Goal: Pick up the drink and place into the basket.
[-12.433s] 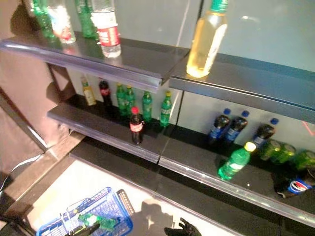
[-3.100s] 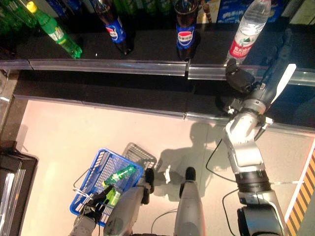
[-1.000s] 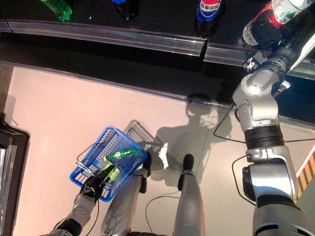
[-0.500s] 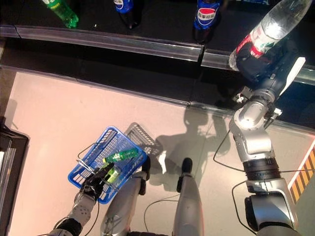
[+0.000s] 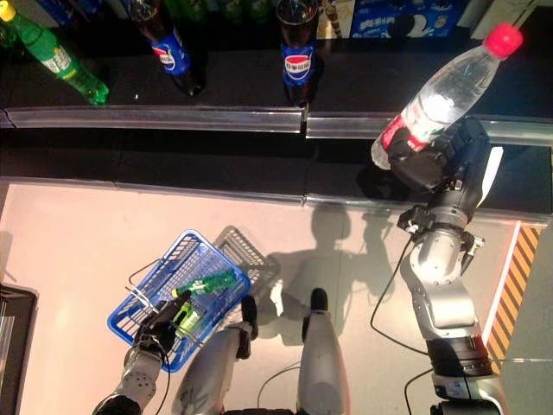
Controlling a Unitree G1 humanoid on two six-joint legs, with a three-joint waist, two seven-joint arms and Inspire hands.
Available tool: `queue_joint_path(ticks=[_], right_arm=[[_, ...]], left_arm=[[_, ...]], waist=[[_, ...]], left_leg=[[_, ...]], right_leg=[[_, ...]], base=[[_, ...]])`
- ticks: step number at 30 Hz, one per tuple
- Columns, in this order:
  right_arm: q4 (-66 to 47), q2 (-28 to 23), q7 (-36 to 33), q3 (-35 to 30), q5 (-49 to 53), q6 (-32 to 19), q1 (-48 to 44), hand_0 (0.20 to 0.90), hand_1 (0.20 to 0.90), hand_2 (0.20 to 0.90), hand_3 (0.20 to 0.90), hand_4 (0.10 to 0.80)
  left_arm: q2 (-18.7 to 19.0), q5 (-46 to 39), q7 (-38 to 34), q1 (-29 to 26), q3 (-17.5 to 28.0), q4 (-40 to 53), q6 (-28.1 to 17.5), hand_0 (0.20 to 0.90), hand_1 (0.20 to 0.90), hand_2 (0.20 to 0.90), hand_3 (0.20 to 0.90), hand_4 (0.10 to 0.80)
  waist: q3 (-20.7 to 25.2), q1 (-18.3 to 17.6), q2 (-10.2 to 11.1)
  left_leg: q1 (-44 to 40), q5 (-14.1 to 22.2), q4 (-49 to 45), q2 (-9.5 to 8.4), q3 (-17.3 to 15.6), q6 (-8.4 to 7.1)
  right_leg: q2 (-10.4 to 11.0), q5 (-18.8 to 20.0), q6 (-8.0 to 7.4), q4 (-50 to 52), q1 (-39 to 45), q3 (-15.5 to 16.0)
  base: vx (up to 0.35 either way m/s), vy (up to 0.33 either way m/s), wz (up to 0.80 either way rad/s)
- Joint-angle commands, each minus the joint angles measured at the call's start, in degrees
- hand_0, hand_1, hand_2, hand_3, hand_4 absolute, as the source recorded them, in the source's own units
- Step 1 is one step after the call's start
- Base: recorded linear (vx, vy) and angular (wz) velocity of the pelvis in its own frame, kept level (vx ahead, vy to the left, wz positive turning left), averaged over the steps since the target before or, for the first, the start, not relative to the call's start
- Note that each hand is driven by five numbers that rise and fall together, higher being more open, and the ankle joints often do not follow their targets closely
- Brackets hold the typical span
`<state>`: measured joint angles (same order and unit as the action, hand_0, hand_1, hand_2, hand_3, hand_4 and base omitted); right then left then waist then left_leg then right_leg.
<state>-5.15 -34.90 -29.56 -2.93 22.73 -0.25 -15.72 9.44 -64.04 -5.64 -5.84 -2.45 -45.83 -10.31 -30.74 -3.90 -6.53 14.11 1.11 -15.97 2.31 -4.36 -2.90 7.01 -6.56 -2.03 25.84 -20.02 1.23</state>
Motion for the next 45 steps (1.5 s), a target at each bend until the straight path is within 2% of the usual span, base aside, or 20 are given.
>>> queue_joint_path(ticks=[1,6,12,19,26,30,35,37,45], right_arm=[[-16.9,-0.4,9.9,-1.8,1.9,-11.4,-5.7,0.300,0.300,0.300,0.200,0.100],[-20.0,2.2,16.2,1.8,4.0,-10.7,-3.3,0.300,0.300,0.300,0.200,0.100],[-22.5,3.9,18.9,5.4,4.8,-8.5,-2.9,0.300,0.300,0.300,0.200,0.100],[-23.0,5.2,19.9,9.8,4.8,-5.9,-3.0,0.300,0.300,0.300,0.200,0.100],[-21.3,5.5,18.9,15.4,5.4,-4.8,-4.1,0.300,0.300,0.300,0.200,0.100],[-20.4,6.7,17.8,19.0,4.9,-4.9,-5.1,0.300,0.300,0.300,0.200,0.100],[-19.7,7.2,16.5,21.8,4.3,-4.2,-6.0,0.300,0.300,0.300,0.200,0.100],[-18.9,7.4,15.4,23.8,4.4,-3.9,-7.2,0.300,0.300,0.300,0.200,0.100],[-16.5,8.6,13.4,27.7,3.6,-3.0,-8.4,0.300,0.300,0.300,0.200,0.100]], left_arm=[[5.5,2.4,6.0,4.5,3.2,14.1,-11.8,0.300,0.300,0.300,0.200,0.100],[6.5,4.3,5.7,6.0,1.8,22.8,-11.4,0.300,0.300,0.300,0.200,0.100],[8.3,6.5,6.1,8.2,0.8,33.7,-9.5,0.300,0.300,0.300,0.200,0.100],[9.5,7.0,7.0,9.8,-0.4,42.2,-7.8,0.300,0.300,0.300,0.200,0.100],[13.4,8.9,8.3,9.7,-1.0,53.7,-5.1,0.300,0.300,0.300,0.200,0.100],[16.5,8.4,10.7,8.7,-1.4,62.1,-3.7,0.300,0.300,0.300,0.200,0.100],[18.7,7.3,12.3,7.0,-1.9,66.1,-2.3,0.300,0.300,0.300,0.200,0.100],[21.1,7.7,14.1,5.0,-2.7,69.0,-1.0,0.300,0.300,0.300,0.200,0.100],[25.0,5.1,18.9,1.7,-2.5,73.7,-0.9,0.300,0.300,0.300,0.200,0.100]], waist=[[8.5,-0.3,2.1],[9.5,0.9,2.5],[10.2,3.1,2.7],[10.2,5.6,2.7],[9.5,8.4,2.9],[8.7,10.2,3.0],[8.7,11.3,3.2],[8.8,12.1,3.4],[9.1,13.6,3.0]], left_leg=[[1.6,-2.6,-7.4,1.15,1.0,0.19],[0.0,-2.7,-6.4,1.00,1.4,0.38],[-1.2,-3.0,-4.7,0.40,2.9,0.52],[-1.7,-3.3,-2.8,-0.53,4.8,0.70],[-1.7,-3.4,-1.8,-1.35,6.7,0.99],[-1.4,-3.0,-1.6,-2.03,8.1,1.27],[-1.6,-2.9,-0.8,-2.54,8.9,1.46],[-1.7,-2.6,-0.3,-2.90,9.4,1.62],[-1.7,-2.7,0.0,-3.26,10.6,1.40]], right_leg=[[-1.1,-1.1,4.19,-2.0,6.0,0.1],[-0.9,-1.2,4.15,-2.6,8.1,0.7],[-0.8,-1.2,3.96,-3.4,9.9,1.9],[-0.2,-0.9,3.63,-4.2,11.0,3.6],[0.3,-0.5,3.09,-4.8,11.9,5.7],[0.6,-0.3,2.65,-4.9,12.2,7.0],[0.7,0.1,2.22,-5.8,12.9,7.6],[0.9,0.4,1.84,-6.5,13.4,8.3],[1.5,0.5,1.34,-7.2,14.2,9.9]], base=[[0.065,0.050,-0.03],[0.065,0.024,0.00],[0.038,0.013,0.12],[0.004,0.002,0.17],[-0.005,-0.016,0.23],[-0.027,-0.036,0.15],[-0.002,-0.030,0.18],[-0.004,-0.042,0.24],[0.004,0.003,0.14]])
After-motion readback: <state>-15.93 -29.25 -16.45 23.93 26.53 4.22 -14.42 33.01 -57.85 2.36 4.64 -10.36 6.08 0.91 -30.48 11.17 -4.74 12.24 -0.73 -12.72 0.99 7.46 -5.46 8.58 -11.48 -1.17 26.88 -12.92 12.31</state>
